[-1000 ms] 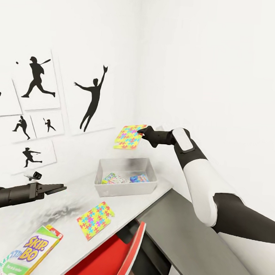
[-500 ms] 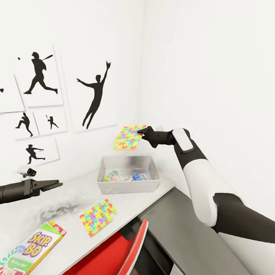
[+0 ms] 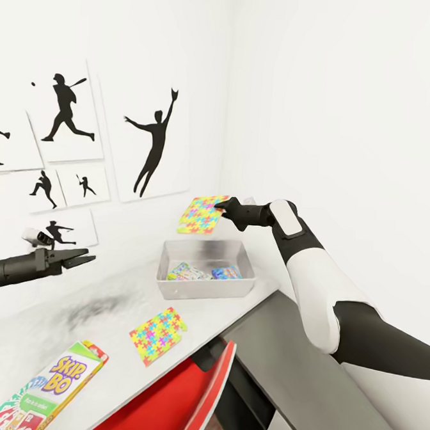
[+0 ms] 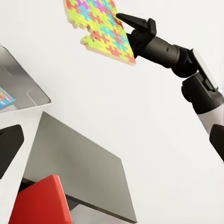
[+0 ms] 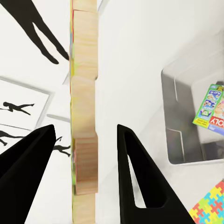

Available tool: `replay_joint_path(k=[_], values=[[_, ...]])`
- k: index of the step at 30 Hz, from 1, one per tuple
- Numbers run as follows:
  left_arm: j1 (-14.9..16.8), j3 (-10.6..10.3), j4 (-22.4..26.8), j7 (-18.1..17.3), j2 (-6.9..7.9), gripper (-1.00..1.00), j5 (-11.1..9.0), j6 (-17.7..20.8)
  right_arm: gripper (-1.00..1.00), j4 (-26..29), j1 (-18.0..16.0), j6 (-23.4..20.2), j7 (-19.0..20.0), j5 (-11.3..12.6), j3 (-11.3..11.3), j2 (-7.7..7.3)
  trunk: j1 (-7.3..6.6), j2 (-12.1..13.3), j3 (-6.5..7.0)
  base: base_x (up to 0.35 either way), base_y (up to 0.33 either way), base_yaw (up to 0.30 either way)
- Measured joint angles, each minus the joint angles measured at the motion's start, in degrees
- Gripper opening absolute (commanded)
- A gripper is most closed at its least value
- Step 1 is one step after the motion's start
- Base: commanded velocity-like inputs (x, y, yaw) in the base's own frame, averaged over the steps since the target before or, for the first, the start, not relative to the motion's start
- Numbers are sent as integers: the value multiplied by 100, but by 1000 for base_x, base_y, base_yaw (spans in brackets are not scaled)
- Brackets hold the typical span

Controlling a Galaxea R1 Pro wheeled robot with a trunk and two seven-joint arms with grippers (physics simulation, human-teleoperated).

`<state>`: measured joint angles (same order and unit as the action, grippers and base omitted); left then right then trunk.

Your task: Put all the toys in the child's room - the three board games (two on the bed and one on the table), the two jigsaw puzzles on the table, and the tennis ball on the table - inside the toy box on the table in the child's room.

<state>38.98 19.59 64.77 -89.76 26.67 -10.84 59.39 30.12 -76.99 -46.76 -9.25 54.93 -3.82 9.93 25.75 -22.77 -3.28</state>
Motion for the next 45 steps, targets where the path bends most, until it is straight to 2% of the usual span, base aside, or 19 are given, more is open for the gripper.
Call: replay_joint_path(k=[3, 9, 16, 30, 45], values=[[284, -70, -325, 0, -1, 100, 5, 0, -100, -2, -2, -3, 0, -1, -1, 0, 0, 0, -28, 0, 0, 72], [740, -435, -832, -1, -12, 100, 11, 0, -100, -16, 6, 1, 1, -10, -87, 0, 0, 0, -82, 0, 0, 69], [804, -502, -930, -1, -8, 100, 18, 0, -100, -14, 15, 4, 1, -2, -204, 0, 0, -1, -110, 0, 0, -34], [809, -514, -939, -1, 2, 100, 19, 0, -100, 2, 15, 1, 0, -5, -207, -1, 0, -1, -215, 0, 0, -138], [808, -515, -940, -1, 3, 100, 19, 0, -100, 15, 15, 7, 0, -6, -193, 0, 0, -1, -307, 0, 0, -15]])
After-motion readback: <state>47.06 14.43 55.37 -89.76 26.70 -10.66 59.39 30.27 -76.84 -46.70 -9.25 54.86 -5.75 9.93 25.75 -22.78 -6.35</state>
